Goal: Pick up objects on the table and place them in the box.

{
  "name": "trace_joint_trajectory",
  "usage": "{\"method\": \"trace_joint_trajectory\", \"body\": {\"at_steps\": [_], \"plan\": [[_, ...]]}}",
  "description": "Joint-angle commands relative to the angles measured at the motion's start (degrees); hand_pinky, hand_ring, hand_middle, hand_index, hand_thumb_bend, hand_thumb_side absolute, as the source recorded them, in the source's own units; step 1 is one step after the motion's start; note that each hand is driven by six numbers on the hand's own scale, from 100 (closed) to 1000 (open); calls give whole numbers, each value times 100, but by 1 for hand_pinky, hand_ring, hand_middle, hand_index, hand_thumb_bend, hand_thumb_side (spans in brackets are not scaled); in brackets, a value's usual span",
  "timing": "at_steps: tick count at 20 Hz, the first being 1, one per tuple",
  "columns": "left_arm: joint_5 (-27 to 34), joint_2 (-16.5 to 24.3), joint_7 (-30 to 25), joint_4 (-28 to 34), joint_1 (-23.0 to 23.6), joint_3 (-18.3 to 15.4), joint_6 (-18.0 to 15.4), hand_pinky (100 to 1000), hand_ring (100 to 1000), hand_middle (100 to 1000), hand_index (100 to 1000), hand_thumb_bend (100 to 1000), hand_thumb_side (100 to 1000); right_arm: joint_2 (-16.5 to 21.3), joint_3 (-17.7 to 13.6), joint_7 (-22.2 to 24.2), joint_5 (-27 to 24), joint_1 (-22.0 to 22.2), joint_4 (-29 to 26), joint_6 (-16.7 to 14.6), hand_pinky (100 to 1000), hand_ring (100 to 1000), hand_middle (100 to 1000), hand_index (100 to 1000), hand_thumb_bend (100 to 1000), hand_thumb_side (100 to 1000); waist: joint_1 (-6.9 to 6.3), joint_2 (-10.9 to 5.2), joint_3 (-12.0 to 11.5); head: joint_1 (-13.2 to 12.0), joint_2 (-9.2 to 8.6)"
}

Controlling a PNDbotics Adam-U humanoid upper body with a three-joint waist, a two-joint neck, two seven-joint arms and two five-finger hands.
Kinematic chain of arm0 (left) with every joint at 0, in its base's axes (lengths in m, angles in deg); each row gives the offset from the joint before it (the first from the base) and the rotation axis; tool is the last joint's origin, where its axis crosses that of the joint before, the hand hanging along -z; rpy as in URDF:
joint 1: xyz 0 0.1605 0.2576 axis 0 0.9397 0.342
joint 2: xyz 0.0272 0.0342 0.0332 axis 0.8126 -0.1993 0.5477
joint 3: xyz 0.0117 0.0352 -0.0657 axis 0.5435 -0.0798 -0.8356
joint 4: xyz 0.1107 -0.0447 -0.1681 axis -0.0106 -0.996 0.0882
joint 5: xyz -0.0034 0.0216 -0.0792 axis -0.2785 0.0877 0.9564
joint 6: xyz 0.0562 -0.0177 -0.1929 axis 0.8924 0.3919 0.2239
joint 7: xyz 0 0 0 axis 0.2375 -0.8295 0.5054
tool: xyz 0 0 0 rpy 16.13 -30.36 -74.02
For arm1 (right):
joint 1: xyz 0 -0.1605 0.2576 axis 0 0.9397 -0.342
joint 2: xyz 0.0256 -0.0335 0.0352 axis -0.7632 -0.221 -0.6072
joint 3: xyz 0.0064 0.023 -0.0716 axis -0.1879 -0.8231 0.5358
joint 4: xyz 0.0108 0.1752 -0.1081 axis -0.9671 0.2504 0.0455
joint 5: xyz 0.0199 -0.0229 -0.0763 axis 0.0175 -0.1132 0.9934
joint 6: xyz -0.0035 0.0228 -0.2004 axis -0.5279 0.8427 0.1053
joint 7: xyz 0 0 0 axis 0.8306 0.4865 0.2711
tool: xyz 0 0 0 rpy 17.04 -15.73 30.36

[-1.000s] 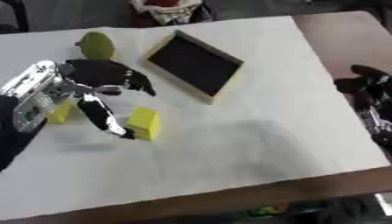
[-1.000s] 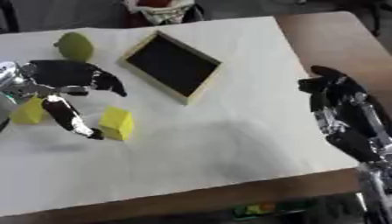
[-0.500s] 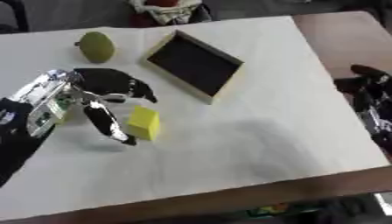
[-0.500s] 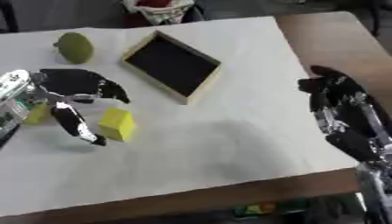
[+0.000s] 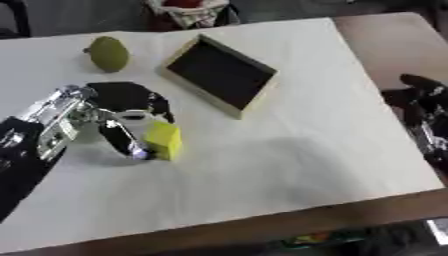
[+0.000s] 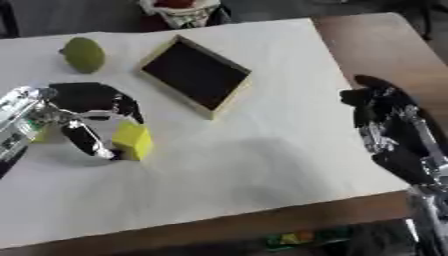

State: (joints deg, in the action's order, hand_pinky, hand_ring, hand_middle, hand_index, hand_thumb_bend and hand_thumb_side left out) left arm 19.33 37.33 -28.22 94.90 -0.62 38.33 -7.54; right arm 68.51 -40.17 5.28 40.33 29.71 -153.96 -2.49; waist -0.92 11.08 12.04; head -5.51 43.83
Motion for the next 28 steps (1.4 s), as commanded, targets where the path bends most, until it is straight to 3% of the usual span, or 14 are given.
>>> {"method": "trace_joint_trajectory", "body": {"at_steps": [1, 8, 13, 21, 28], "plan": [[172, 135, 39, 156, -71, -134, 47, 723, 635, 592, 729, 355, 298, 98, -16, 10, -18, -34, -82, -9, 852, 814, 634, 878, 100, 470, 14, -80, 7, 7, 28], [569, 163, 40, 347, -408, -312, 285, 713, 621, 578, 719, 329, 211, 93, 3, 28, -29, -32, -84, -11, 852, 814, 634, 878, 100, 470, 19, -79, 55, -6, 28], [450, -212, 114, -84, -923, -367, 350, 706, 617, 578, 723, 315, 199, 81, 40, 62, -49, -45, -82, -9, 852, 814, 634, 878, 100, 471, 25, -79, 144, -53, 28], [-309, -1032, 563, -1229, -1672, -504, 261, 713, 619, 585, 730, 352, 191, 47, 176, 194, -131, -138, -85, -8, 852, 814, 634, 877, 100, 470, 43, -60, 434, -201, 28], [-1037, -1502, 1123, -1957, -1918, -667, 103, 725, 632, 614, 763, 384, 188, 19, 262, 304, -187, -205, -82, -2, 852, 813, 634, 878, 100, 470, 35, -26, 615, -312, 28]]}}
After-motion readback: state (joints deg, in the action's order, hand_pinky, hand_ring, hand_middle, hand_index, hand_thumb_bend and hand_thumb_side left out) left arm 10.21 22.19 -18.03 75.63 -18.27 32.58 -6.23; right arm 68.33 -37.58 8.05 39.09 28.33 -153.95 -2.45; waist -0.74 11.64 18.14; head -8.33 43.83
